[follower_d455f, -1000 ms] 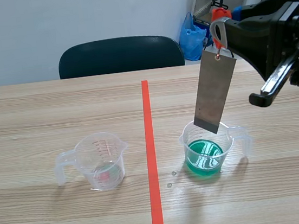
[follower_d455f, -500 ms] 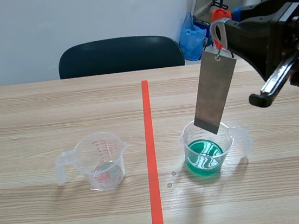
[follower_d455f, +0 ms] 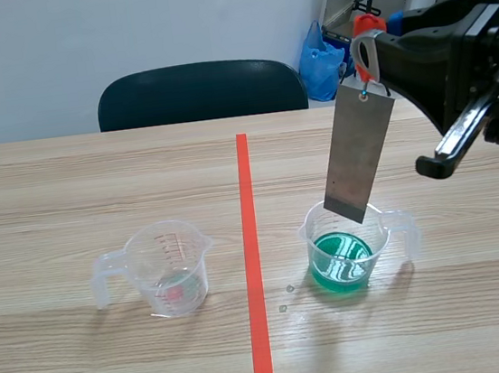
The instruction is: Do the redox reaction experiment
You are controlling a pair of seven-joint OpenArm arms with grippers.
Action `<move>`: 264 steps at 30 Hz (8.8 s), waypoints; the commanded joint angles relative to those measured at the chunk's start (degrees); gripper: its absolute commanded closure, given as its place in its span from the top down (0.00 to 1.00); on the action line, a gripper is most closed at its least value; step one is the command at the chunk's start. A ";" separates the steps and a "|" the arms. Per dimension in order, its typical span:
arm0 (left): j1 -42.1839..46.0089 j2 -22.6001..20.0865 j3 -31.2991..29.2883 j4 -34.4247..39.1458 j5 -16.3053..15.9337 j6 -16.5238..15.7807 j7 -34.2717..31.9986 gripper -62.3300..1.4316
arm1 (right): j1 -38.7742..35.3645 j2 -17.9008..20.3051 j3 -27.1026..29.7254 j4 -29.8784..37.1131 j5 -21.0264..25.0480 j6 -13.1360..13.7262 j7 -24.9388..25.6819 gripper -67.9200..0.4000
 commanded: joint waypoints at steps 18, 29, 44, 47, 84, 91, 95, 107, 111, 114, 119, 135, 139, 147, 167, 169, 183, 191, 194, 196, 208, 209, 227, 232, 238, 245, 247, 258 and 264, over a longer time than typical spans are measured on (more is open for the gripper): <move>0.07 -0.11 -0.57 0.63 -0.48 0.02 -1.01 1.00 | 0.66 0.55 0.48 1.05 0.79 -0.42 0.15 0.02; 0.07 -5.18 -0.57 0.68 -0.85 -0.09 -1.01 0.79 | 0.66 0.55 0.48 1.05 0.79 -0.42 -0.02 0.02; -20.70 -29.53 5.38 0.63 -1.36 -18.67 17.77 0.08 | 0.66 0.55 0.44 1.05 0.79 -0.39 0.02 0.02; -27.21 -33.94 11.76 0.63 -2.95 -19.98 19.78 0.07 | 0.66 0.55 0.44 1.05 0.79 -0.39 0.04 0.02; -88.76 -16.65 76.37 -1.46 -21.84 -5.90 62.45 0.06 | 0.66 0.55 0.44 1.05 0.79 -0.37 0.22 0.02; -89.57 -13.77 76.56 -5.20 -21.86 -4.81 62.45 0.06 | 0.66 0.55 0.44 1.05 0.79 -0.37 0.24 0.02; -90.53 -12.57 76.61 -6.12 -21.86 -4.57 62.47 0.06 | 0.66 0.55 0.44 1.05 0.79 -0.37 0.22 0.02; -91.30 -11.30 76.63 -6.14 -21.86 -3.32 62.93 0.06 | 0.66 0.55 0.44 1.05 0.79 -0.37 0.22 0.02; -91.30 -11.28 76.63 -6.14 -21.86 -3.32 62.93 0.06 | 0.66 0.55 0.44 1.05 0.79 -0.37 0.22 0.02; -91.30 -11.28 76.63 -6.14 -21.86 -3.32 62.93 0.06 | 0.66 0.55 0.44 1.05 0.79 -0.37 0.22 0.02; -91.30 -11.28 76.63 -6.14 -21.84 -3.32 62.93 0.06 | 0.66 0.55 0.44 1.05 0.79 -0.37 0.22 0.02; -78.95 -29.86 64.54 -1.49 -19.74 -3.37 50.77 0.07 | 0.79 0.55 0.44 1.05 0.81 -0.37 0.24 0.02; -65.02 -37.07 52.39 2.03 -19.74 -3.61 44.81 0.07 | 0.79 0.55 0.44 1.05 0.81 -0.37 0.24 0.02; -30.82 -36.52 26.01 4.07 -17.07 -3.56 29.51 0.07 | 0.79 0.55 0.44 1.05 0.81 -0.37 0.24 0.02; 0.07 -9.62 -1.36 3.96 5.42 -3.34 -3.89 0.44 | 0.79 0.55 0.44 1.05 0.81 -0.37 0.24 0.02; 0.07 -8.57 -2.12 3.21 4.90 -3.34 -4.07 0.78 | 0.79 0.55 0.44 1.05 0.81 -0.37 0.24 0.02; 0.07 -7.93 -2.25 2.86 2.82 -3.34 -2.71 1.00 | 0.79 0.55 0.44 1.05 0.81 -0.37 0.22 0.02; 0.07 -7.93 -2.25 2.45 2.86 -3.34 -2.25 1.00 | 0.79 0.55 0.44 1.05 0.81 -0.37 0.22 0.02; 0.07 -7.93 -2.25 2.43 2.84 -3.34 -2.29 1.00 | 0.79 0.55 0.44 1.05 0.81 -0.37 0.22 0.02; 0.07 -7.93 -2.25 2.43 2.84 -3.34 -2.32 1.00 | 0.79 0.55 0.44 1.05 0.81 -0.37 0.22 0.02; 0.07 -7.93 -2.25 2.43 2.84 -3.34 -2.34 1.00 | 0.79 0.55 0.44 1.05 0.81 -0.37 0.22 0.02; 0.07 -7.93 -2.25 2.45 2.84 -3.34 -2.34 1.00 | 0.79 0.55 0.44 1.05 0.81 -0.37 0.22 0.02; 0.07 -7.96 -2.25 2.45 2.84 -3.34 -2.36 1.00 | 0.79 0.55 0.44 1.05 0.81 -0.37 0.22 0.02; 0.07 -7.96 -2.25 2.45 2.84 -3.34 -2.36 1.00 | 0.79 0.55 0.44 1.05 0.81 -0.37 0.22 0.02; 0.07 -7.96 -2.25 2.45 2.84 -3.34 -2.36 1.00 | 0.79 0.55 0.44 1.05 0.81 -0.37 0.22 0.02; 0.07 -7.96 -2.25 2.45 2.84 -3.34 -2.36 1.00 | 0.79 0.55 0.44 1.05 0.81 -0.37 0.22 0.02; 0.07 -7.96 -2.25 2.45 2.84 -3.34 -2.36 1.00 | 0.79 0.55 0.44 1.05 0.81 -0.37 0.22 0.02; 0.07 -7.96 -2.25 2.45 2.84 -3.34 -2.34 1.00 | 0.79 0.55 0.44 1.05 0.81 -0.37 0.22 0.02; 0.07 -7.96 -2.25 2.45 2.84 -3.34 -2.34 1.00 | 0.79 0.55 0.44 1.05 0.81 -0.37 0.22 0.02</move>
